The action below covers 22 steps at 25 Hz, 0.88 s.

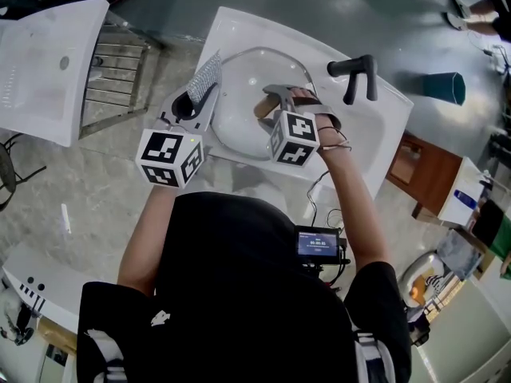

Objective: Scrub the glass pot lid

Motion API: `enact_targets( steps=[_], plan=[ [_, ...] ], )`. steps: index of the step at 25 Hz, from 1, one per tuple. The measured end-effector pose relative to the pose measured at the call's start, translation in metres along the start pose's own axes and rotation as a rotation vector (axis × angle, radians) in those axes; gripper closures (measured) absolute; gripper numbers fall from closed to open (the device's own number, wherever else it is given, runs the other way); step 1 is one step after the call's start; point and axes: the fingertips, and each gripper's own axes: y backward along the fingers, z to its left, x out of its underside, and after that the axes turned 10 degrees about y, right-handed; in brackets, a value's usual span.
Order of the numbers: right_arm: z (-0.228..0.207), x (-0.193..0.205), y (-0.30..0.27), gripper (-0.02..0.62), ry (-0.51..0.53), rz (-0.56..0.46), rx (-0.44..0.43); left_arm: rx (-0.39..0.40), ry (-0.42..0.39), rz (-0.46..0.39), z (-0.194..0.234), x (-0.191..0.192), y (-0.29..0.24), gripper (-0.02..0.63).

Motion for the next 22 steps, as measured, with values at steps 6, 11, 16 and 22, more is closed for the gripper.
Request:
enact_targets(
  steps=[6, 11, 16, 22],
  plan=[
    [0.0, 0.001, 0.0, 0.298, -0.046, 0.017, 0.005, 0.01, -0.002, 0.007, -0.003, 0.003, -0.004, 0.534],
    [0.0, 0.003, 0.0, 0.301, -0.076, 0.041, -0.011, 0.009, -0.033, 0.022, -0.005, 0.007, -0.008, 0.534],
    [0.0, 0.002, -0.001, 0.304, -0.086, 0.036, -0.002, 0.009, -0.06, 0.039, -0.003, 0.01, -0.011, 0.534],
    [-0.001, 0.003, 0.0, 0.304, -0.097, 0.022, 0.015, 0.033, -0.198, 0.096, -0.008, 0.019, -0.017, 0.534]
  ],
)
